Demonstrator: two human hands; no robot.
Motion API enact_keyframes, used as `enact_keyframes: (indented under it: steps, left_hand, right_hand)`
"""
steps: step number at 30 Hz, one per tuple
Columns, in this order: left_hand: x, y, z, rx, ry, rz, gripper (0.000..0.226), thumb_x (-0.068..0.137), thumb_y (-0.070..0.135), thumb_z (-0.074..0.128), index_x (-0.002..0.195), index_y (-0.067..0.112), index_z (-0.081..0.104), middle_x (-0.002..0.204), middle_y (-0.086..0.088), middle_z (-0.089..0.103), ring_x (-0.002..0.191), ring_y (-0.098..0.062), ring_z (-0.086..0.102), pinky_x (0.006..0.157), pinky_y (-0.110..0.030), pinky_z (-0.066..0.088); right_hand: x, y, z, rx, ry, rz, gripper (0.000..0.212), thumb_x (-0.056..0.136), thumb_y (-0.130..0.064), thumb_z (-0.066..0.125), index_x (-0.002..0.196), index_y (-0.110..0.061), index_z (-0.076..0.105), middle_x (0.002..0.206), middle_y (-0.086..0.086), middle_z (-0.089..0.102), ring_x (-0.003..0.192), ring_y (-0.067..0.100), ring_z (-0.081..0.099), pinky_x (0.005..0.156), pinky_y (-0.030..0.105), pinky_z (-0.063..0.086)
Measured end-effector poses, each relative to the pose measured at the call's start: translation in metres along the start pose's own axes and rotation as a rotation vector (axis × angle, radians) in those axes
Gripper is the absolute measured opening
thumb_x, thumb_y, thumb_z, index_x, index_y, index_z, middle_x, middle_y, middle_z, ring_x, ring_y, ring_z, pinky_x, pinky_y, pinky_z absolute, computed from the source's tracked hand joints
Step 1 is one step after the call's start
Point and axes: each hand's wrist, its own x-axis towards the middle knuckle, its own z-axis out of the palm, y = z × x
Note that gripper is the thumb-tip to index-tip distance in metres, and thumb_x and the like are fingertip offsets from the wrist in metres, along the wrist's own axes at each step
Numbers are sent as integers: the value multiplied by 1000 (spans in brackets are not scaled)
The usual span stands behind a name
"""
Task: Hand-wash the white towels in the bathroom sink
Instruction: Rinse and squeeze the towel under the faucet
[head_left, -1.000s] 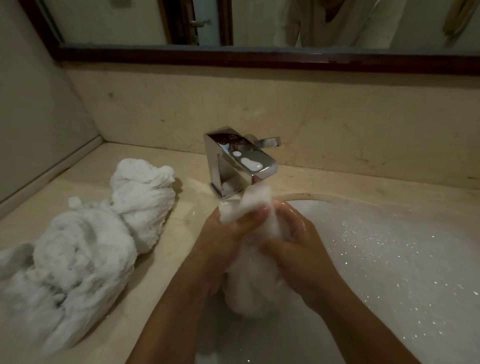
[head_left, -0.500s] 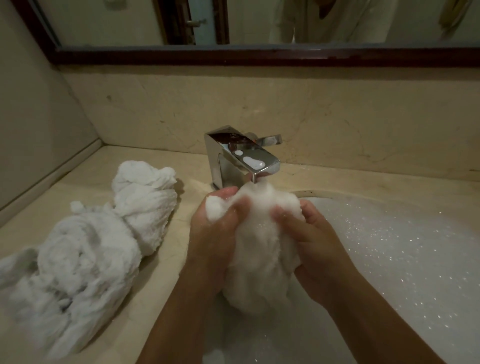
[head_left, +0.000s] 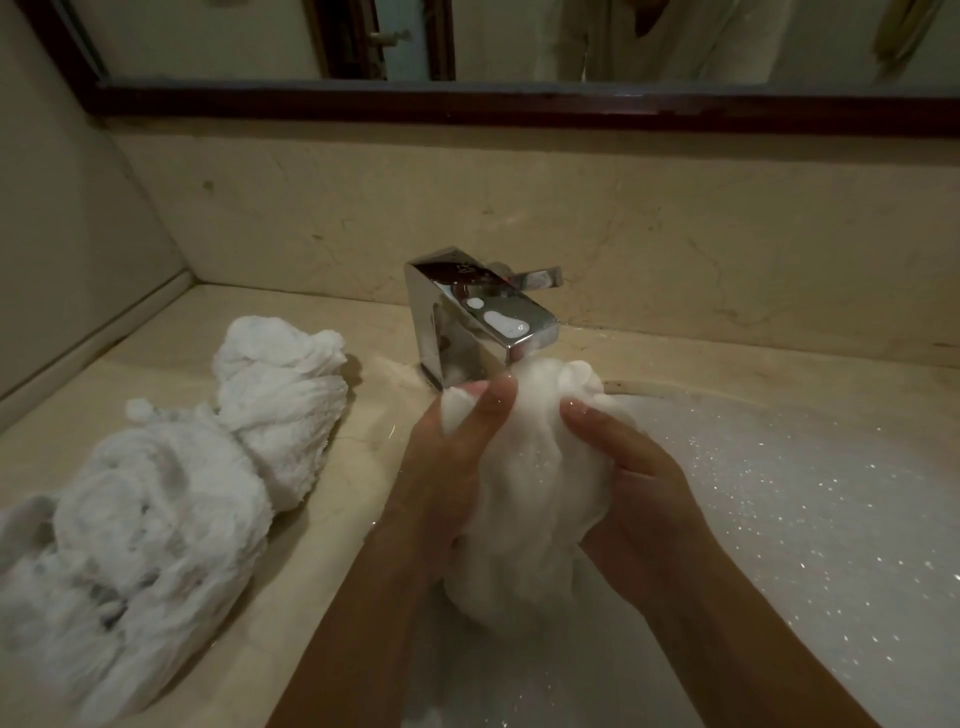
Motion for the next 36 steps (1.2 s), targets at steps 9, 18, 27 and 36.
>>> enact_keyframes:
  steps: [9,18,27,36]
  left_hand:
    - [1,0,-3,173,145,207,43,75,69,72,95,31,71,94,8,76,92,-14,73,77,-41,62]
    - [-2,5,3,134,198,178,24,86,61,73,90,37,73,92,19,74,92,-7,69,86,-48,59]
    - [-2,5,-2,-304,-12,-36,50,84,23,83,125,1,66,112,-17,75,99,-32,76,83,-40,63]
    - [3,-11,-6,18,-236,-196,104,55,62,97,141,18,58,125,-11,74,114,-35,72,98,-55,57]
  right_hand:
    - [10,0,-6,-62,-1,-129,82,80,-32,88,142,9,51,132,39,61,113,48,67,96,54,58]
    - [-1,3,-7,-237,-12,-55,52,85,-23,79,132,-4,67,117,20,76,103,34,76,85,45,63]
    - [6,8,-14,-292,205,-287,37,99,-28,71,127,-4,68,117,24,74,111,43,73,93,60,60]
    - [1,-2,-4,-217,292,-369,40,100,-20,70,137,-15,56,118,14,74,104,37,76,83,60,64]
